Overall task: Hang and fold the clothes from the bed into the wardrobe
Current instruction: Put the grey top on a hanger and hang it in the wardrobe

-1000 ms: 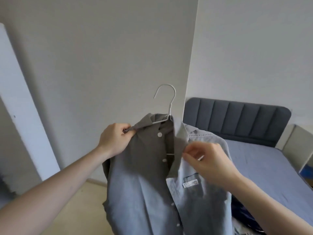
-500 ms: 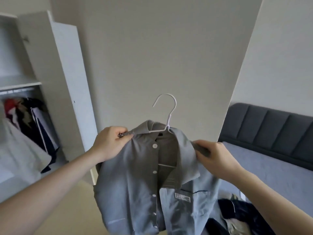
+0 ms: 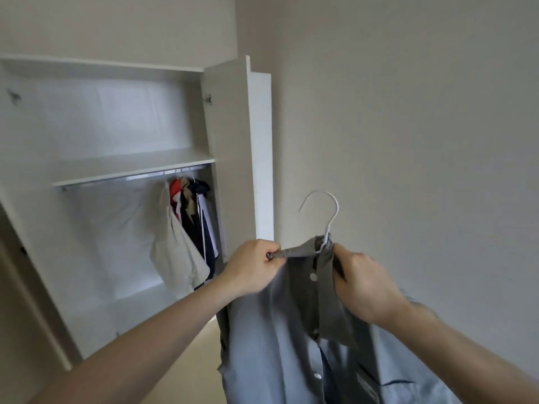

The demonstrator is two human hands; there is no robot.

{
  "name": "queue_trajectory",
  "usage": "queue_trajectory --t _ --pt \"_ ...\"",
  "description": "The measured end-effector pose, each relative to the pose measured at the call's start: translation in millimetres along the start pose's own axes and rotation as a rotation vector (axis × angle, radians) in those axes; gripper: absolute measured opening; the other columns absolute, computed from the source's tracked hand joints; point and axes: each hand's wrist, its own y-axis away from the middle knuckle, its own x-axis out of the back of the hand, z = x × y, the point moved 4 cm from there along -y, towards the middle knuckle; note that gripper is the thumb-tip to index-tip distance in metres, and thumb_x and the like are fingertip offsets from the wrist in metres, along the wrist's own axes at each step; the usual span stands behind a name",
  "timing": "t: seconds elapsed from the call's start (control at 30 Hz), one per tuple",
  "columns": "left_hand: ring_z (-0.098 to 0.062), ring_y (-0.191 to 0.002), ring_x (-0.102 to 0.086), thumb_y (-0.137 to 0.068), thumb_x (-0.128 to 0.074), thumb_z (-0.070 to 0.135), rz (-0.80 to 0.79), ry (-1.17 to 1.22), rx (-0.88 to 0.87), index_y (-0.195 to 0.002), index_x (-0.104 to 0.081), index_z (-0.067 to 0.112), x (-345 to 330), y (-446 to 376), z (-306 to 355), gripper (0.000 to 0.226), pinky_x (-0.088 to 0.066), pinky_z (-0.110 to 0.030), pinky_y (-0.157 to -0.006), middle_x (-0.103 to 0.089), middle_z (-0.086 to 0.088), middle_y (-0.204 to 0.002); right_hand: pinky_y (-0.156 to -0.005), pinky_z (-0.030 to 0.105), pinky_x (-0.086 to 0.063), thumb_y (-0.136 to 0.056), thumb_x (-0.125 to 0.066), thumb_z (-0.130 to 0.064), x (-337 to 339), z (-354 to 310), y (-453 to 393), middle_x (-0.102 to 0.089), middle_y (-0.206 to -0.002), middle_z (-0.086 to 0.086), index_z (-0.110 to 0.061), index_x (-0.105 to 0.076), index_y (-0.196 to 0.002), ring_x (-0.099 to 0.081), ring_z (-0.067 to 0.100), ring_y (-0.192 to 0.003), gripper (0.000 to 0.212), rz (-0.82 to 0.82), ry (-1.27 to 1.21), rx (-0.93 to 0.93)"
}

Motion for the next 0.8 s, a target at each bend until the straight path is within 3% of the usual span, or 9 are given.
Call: queue_trajectory --t 0.1,0.23,0.37,0.5,0.6,0.8 --pt "-0.009 -0.052 -0.042 -0.094 -0.06 0.024 -0.002 0.006 0.008 -0.053 -0.039 0.024 30 -13 -49 0.045 -0.025 -0.029 -0.052 -0.046 0.009 -0.052 -0.069 0.043 -0.05 -0.097 -0.053 -0.04 -31 -37 -46 -0.071 -0.089 0.0 -0.027 -0.054 -0.096 -0.064 0.029 -0.08 0.013 -0.054 -0.072 0.049" --pt "-0.01 -0.05 -0.037 -0.097 -0.063 0.031 0.039 0.016 0.027 -0.055 -0.042 0.022 75 -31 -119 0.048 -0.026 -0.031 -0.054 -0.039 0.003 -0.051 -0.059 0.027 -0.045 -0.077 -0.044 -0.055 -56 -57 -96 -0.065 -0.072 -0.013 -0.034 -0.057 -0.082 -0.06 0.011 -0.068 0.025 -0.087 -0.151 0.042" --pt "-0.01 -0.05 -0.036 -0.097 -0.064 0.035 0.08 0.005 0.039 -0.055 -0.039 0.018 109 -37 -175 0.052 -0.024 -0.027 -0.052 -0.036 0.001 -0.052 -0.058 0.027 -0.048 -0.072 -0.048 -0.054 -85 -65 -130 -0.066 -0.069 -0.013 -0.034 -0.06 -0.074 -0.058 0.012 -0.063 0.023 -0.135 -0.195 0.021" --pt "-0.014 -0.053 -0.041 -0.096 -0.064 0.039 0.058 -0.018 0.09 -0.057 -0.044 0.014 125 -47 -219 0.051 -0.03 -0.033 -0.056 -0.041 -0.004 -0.054 -0.059 0.025 -0.05 -0.082 -0.06 -0.038 -118 -77 -171 -0.067 -0.071 -0.012 -0.029 -0.066 -0.075 -0.059 0.012 -0.064 0.013 -0.188 -0.213 0.031" --pt "-0.014 -0.055 -0.045 -0.097 -0.065 0.033 0.048 -0.003 0.178 -0.058 -0.053 0.012 129 -61 -248 0.045 -0.035 -0.033 -0.06 -0.045 -0.002 -0.055 -0.066 0.027 -0.053 -0.089 -0.062 -0.034 -143 -94 -209 -0.07 -0.076 -0.013 -0.035 -0.071 -0.083 -0.064 0.009 -0.068 0.011 -0.112 -0.293 0.103" --pt "-0.005 -0.052 -0.049 -0.099 -0.061 0.036 0.062 0.0 0.325 -0.061 -0.059 0.021 142 -95 -307 0.041 -0.034 -0.025 -0.056 -0.05 0.008 -0.053 -0.074 0.034 -0.05 -0.091 -0.074 -0.026 -181 -119 -298 -0.064 -0.088 -0.006 -0.023 -0.078 -0.082 -0.058 0.018 -0.083 0.011 0.228 -0.238 0.284"
